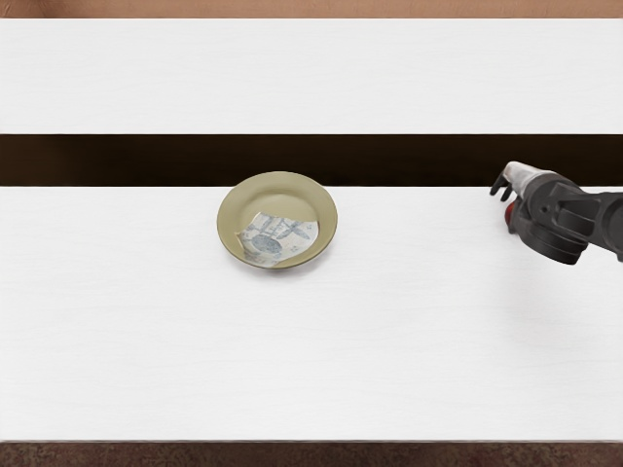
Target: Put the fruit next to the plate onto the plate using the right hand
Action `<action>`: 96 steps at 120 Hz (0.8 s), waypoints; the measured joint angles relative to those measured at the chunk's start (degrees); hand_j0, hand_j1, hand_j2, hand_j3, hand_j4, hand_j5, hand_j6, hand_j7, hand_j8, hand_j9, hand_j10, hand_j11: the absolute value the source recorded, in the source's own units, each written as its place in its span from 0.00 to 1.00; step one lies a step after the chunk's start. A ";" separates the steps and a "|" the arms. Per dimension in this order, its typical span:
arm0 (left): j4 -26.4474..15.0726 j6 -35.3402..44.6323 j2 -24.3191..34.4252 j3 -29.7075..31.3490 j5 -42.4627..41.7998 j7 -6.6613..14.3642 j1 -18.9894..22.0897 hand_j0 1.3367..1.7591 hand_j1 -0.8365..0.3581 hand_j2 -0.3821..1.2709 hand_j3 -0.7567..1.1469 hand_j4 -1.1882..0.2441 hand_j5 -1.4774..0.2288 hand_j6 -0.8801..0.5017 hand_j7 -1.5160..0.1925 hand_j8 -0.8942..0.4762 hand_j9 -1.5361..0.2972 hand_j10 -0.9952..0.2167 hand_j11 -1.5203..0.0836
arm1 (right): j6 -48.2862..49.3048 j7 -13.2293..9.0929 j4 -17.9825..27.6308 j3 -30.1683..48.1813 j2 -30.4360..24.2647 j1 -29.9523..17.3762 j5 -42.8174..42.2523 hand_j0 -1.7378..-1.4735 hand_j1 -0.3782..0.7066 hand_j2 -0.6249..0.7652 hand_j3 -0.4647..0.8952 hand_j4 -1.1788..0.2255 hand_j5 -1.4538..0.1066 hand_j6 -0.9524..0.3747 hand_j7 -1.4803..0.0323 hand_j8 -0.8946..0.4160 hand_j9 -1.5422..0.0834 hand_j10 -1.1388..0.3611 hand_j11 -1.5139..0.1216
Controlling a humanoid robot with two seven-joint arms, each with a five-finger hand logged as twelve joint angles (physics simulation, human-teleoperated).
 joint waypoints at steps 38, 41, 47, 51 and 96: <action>0.00 0.00 0.00 0.00 0.00 0.00 0.00 0.76 0.99 0.23 0.40 0.83 0.87 0.64 0.89 0.65 0.84 0.82 0.95 | -0.04 0.04 0.34 -0.24 -1.04 -0.05 -0.08 0.31 0.56 0.43 0.34 0.48 0.52 0.34 0.55 0.33 0.55 0.44 0.53; 0.00 0.00 0.00 -0.01 0.00 0.00 0.00 0.76 0.99 0.23 0.40 0.83 0.87 0.64 0.89 0.65 0.84 0.82 0.95 | -0.03 0.04 0.33 -0.22 -1.08 -0.07 -0.09 0.31 0.56 0.44 0.34 0.48 0.51 0.33 0.55 0.34 0.54 0.45 0.52; 0.00 0.00 0.00 -0.01 -0.01 0.00 0.00 0.76 0.99 0.23 0.40 0.83 0.87 0.64 0.89 0.65 0.84 0.82 0.95 | -0.02 0.04 0.33 -0.18 -1.17 -0.10 -0.06 0.31 0.57 0.47 0.34 0.46 0.50 0.32 0.53 0.35 0.52 0.45 0.50; 0.00 0.00 0.00 0.00 -0.02 0.00 0.00 0.76 0.99 0.23 0.40 0.83 0.87 0.64 0.89 0.65 0.84 0.82 0.95 | -0.02 0.04 0.32 -0.14 -1.21 -0.14 -0.05 0.31 0.58 0.48 0.34 0.45 0.48 0.31 0.52 0.35 0.51 0.45 0.49; 0.00 0.00 0.00 0.00 -0.02 0.00 0.00 0.76 0.99 0.23 0.40 0.83 0.87 0.64 0.89 0.65 0.84 0.82 0.95 | 0.02 -0.02 0.04 0.12 -1.30 -0.28 0.39 0.33 0.60 0.63 0.34 0.33 0.36 0.23 0.37 0.35 0.39 0.43 0.35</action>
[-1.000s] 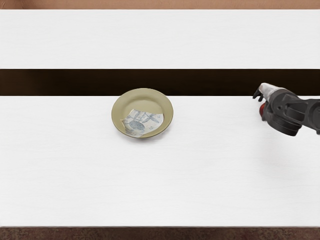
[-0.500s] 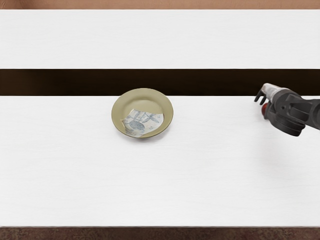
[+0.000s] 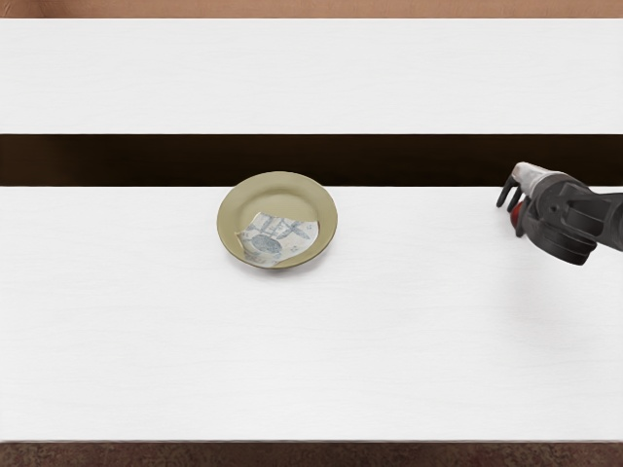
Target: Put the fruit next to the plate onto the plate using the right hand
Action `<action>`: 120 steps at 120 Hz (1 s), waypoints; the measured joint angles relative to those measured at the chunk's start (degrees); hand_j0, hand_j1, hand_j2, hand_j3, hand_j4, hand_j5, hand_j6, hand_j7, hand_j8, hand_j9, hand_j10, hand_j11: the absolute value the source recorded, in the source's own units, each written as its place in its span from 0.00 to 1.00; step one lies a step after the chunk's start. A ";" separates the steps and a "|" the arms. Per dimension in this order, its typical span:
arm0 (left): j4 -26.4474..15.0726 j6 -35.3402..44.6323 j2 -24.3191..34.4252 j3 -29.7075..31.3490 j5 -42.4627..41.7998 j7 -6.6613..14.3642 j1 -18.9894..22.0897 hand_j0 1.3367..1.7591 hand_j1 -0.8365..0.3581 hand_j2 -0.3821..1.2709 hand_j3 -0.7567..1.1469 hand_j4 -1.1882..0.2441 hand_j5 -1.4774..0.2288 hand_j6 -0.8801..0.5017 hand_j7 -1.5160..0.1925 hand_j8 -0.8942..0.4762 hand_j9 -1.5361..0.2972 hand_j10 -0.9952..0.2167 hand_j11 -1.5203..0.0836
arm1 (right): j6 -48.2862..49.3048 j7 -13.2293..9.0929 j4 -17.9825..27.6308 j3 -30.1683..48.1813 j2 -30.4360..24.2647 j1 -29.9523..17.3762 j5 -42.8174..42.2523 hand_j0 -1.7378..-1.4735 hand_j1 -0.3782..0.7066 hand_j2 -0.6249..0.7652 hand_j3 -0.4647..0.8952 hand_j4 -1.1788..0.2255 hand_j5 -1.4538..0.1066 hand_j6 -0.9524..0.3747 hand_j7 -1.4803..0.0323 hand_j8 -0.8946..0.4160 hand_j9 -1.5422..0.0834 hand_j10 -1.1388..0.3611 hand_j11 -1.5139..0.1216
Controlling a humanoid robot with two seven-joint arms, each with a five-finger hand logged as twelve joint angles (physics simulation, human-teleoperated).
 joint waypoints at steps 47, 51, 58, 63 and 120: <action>0.00 0.00 0.00 0.00 0.01 0.00 0.00 0.76 0.99 0.23 0.40 0.83 0.87 0.64 0.89 0.65 0.84 0.82 0.95 | 0.47 0.00 -0.20 1.50 -0.35 0.45 1.46 0.32 0.58 0.62 0.34 0.30 0.29 0.24 0.32 0.37 0.33 0.43 0.30; 0.00 0.00 0.00 0.00 0.02 0.00 0.00 0.76 0.99 0.23 0.40 0.83 0.87 0.64 0.89 0.65 0.84 0.82 0.95 | 0.51 -0.01 -0.20 1.69 -0.38 0.52 1.51 0.32 0.57 0.62 0.34 0.30 0.29 0.24 0.32 0.37 0.33 0.43 0.30; 0.00 0.00 0.00 0.00 0.02 0.00 0.00 0.76 0.99 0.23 0.40 0.83 0.87 0.64 0.89 0.65 0.84 0.82 0.95 | 0.59 -0.02 -0.18 2.18 -0.39 0.72 1.92 0.32 0.57 0.61 0.34 0.29 0.28 0.24 0.32 0.37 0.32 0.43 0.30; 0.00 0.00 0.00 0.00 0.01 0.00 0.00 0.76 0.99 0.23 0.40 0.83 0.87 0.64 0.89 0.65 0.84 0.82 0.95 | 0.79 -0.02 -0.15 2.83 -0.34 1.00 2.14 0.32 0.57 0.61 0.34 0.29 0.28 0.24 0.32 0.37 0.32 0.43 0.29; 0.00 0.00 0.00 0.01 0.01 0.00 0.00 0.76 0.99 0.23 0.40 0.83 0.87 0.64 0.89 0.65 0.84 0.82 0.95 | 2.62 0.03 0.17 5.49 8.36 7.80 2.75 0.32 0.55 0.60 0.34 0.30 0.25 0.24 0.30 0.38 0.30 0.44 0.27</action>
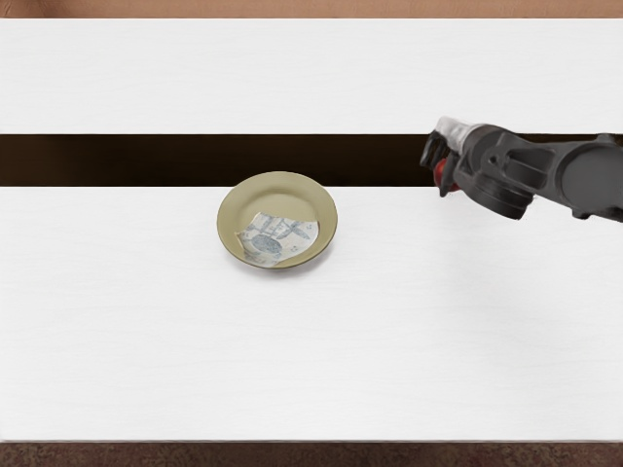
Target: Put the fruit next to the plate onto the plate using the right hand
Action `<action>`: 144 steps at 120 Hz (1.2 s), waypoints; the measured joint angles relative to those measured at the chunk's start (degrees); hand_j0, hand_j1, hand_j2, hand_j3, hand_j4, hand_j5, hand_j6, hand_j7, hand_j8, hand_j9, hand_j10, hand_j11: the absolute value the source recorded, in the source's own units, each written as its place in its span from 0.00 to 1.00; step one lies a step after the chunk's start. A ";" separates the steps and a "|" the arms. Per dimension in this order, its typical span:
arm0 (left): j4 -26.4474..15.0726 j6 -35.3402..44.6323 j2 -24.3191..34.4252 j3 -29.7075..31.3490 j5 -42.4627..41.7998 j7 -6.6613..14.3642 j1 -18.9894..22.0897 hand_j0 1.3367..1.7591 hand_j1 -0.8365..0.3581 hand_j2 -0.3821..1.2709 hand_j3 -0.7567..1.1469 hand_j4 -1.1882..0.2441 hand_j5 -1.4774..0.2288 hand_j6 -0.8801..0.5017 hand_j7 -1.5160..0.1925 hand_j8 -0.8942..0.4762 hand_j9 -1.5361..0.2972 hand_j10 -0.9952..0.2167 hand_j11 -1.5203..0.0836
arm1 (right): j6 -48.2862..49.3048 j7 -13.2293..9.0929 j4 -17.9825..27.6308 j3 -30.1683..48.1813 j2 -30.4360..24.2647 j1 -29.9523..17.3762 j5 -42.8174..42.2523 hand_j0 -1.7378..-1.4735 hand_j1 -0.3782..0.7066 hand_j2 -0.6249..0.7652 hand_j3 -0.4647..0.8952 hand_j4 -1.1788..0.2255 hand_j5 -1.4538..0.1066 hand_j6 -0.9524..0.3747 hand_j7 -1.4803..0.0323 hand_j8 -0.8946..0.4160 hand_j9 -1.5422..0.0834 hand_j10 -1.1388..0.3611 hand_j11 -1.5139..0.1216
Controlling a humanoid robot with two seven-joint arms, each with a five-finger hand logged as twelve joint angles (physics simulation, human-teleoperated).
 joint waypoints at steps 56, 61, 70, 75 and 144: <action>0.00 0.00 0.00 0.00 0.00 0.00 0.00 0.76 0.99 0.23 0.40 0.83 0.87 0.64 0.89 0.65 0.84 0.82 0.95 | 0.45 0.01 -0.18 3.84 10.37 3.91 0.82 0.32 0.64 0.74 0.34 0.29 0.21 0.26 0.28 0.44 0.28 0.47 0.27; 0.00 0.00 0.00 0.00 0.00 0.00 0.00 0.76 0.99 0.23 0.40 0.83 0.87 0.64 0.89 0.65 0.84 0.82 0.95 | 0.40 0.01 -0.20 4.26 11.35 4.04 0.82 0.32 0.64 0.75 0.34 0.29 0.21 0.25 0.28 0.43 0.28 0.47 0.27; 0.00 0.00 0.00 0.00 0.01 0.00 0.00 0.76 0.99 0.23 0.40 0.83 0.87 0.64 0.89 0.65 0.84 0.82 0.95 | 0.35 0.01 -0.23 5.16 13.17 4.19 0.90 0.31 0.66 0.81 0.34 0.29 0.20 0.24 0.28 0.43 0.26 0.48 0.27; 0.00 0.00 0.00 0.00 0.01 0.00 0.00 0.76 0.99 0.23 0.40 0.83 0.87 0.64 0.89 0.65 0.84 0.82 0.95 | 0.31 0.02 -0.28 5.56 14.07 4.24 0.87 0.31 0.67 0.81 0.34 0.29 0.20 0.23 0.28 0.43 0.26 0.48 0.27; 0.00 0.00 0.00 0.00 0.00 0.00 0.00 0.76 0.99 0.23 0.40 0.83 0.87 0.64 0.89 0.65 0.84 0.82 0.95 | -0.24 0.08 -2.07 7.64 19.97 0.77 0.29 0.31 0.68 0.86 0.34 0.28 0.22 0.12 0.28 0.39 0.28 0.42 0.27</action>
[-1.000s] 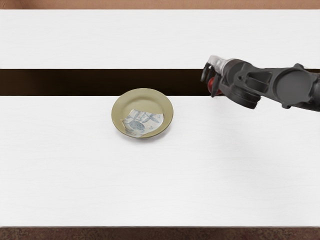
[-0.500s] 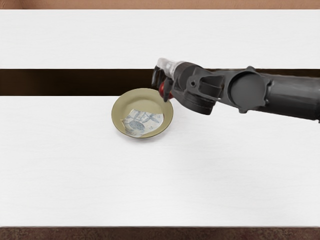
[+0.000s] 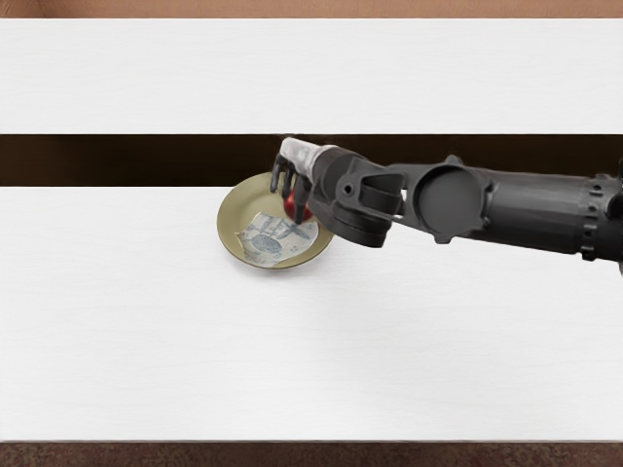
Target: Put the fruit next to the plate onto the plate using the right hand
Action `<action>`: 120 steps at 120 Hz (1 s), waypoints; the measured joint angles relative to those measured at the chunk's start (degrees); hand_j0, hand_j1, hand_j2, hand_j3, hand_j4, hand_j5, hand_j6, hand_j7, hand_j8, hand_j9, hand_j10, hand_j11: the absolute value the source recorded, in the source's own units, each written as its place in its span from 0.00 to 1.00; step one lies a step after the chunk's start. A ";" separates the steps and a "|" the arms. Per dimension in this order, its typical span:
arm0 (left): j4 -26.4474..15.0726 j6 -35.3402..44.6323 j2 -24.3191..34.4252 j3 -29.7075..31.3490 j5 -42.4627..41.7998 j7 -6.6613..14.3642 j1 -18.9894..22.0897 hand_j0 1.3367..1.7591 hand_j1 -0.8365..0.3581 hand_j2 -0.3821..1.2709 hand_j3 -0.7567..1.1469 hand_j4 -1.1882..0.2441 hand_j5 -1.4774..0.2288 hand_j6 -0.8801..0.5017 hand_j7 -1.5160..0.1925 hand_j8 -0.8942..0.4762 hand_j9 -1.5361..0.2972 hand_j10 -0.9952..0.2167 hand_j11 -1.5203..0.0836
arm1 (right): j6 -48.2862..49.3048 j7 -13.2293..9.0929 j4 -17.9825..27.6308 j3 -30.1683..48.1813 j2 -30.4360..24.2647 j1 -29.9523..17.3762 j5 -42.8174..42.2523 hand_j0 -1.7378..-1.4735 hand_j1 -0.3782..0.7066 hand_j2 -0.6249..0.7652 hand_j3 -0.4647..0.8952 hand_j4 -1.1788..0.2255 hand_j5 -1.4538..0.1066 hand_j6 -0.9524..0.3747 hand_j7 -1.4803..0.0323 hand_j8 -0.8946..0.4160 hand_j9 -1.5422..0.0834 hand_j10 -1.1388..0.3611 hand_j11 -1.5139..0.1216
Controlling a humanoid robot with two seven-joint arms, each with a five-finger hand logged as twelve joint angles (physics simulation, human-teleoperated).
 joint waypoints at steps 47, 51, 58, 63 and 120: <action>0.00 0.00 0.00 0.00 0.00 0.00 0.00 0.76 0.99 0.23 0.40 0.83 0.87 0.64 0.89 0.65 0.84 0.82 0.95 | 0.14 -0.07 -1.43 0.59 0.03 -1.30 0.07 0.30 0.27 0.59 0.34 0.64 0.68 0.50 0.73 0.56 0.71 0.63 0.69; 0.00 0.00 0.00 0.00 0.00 0.00 0.00 0.76 0.99 0.23 0.40 0.83 0.87 0.64 0.89 0.65 0.84 0.82 0.95 | 0.29 -0.08 -1.47 0.97 0.03 -1.28 0.11 0.30 0.23 0.57 0.34 0.67 0.72 0.53 0.77 0.58 0.74 0.65 0.72; 0.00 0.00 0.00 0.00 0.00 0.00 0.00 0.76 0.99 0.23 0.40 0.83 0.87 0.64 0.89 0.65 0.84 0.82 0.95 | 1.52 -0.08 -1.36 2.58 0.03 -1.22 0.68 0.30 0.19 0.54 0.34 0.71 0.77 0.57 0.81 0.60 0.79 0.67 0.77; 0.00 0.00 0.00 0.00 0.00 0.00 0.00 0.76 0.99 0.23 0.40 0.83 0.87 0.64 0.89 0.65 0.84 0.82 0.95 | 3.19 -0.08 -1.25 3.88 -0.13 -1.19 2.04 0.30 0.16 0.52 0.34 0.73 0.79 0.60 0.84 0.61 0.82 0.68 0.80; 0.00 0.00 0.00 0.00 0.00 0.00 0.00 0.76 0.99 0.23 0.40 0.83 0.87 0.64 0.89 0.65 0.84 0.82 0.95 | 45.54 2.39 3.39 15.95 -23.94 -1.58 18.29 0.30 0.06 0.45 0.34 0.81 0.90 0.69 0.95 0.66 0.92 0.74 0.90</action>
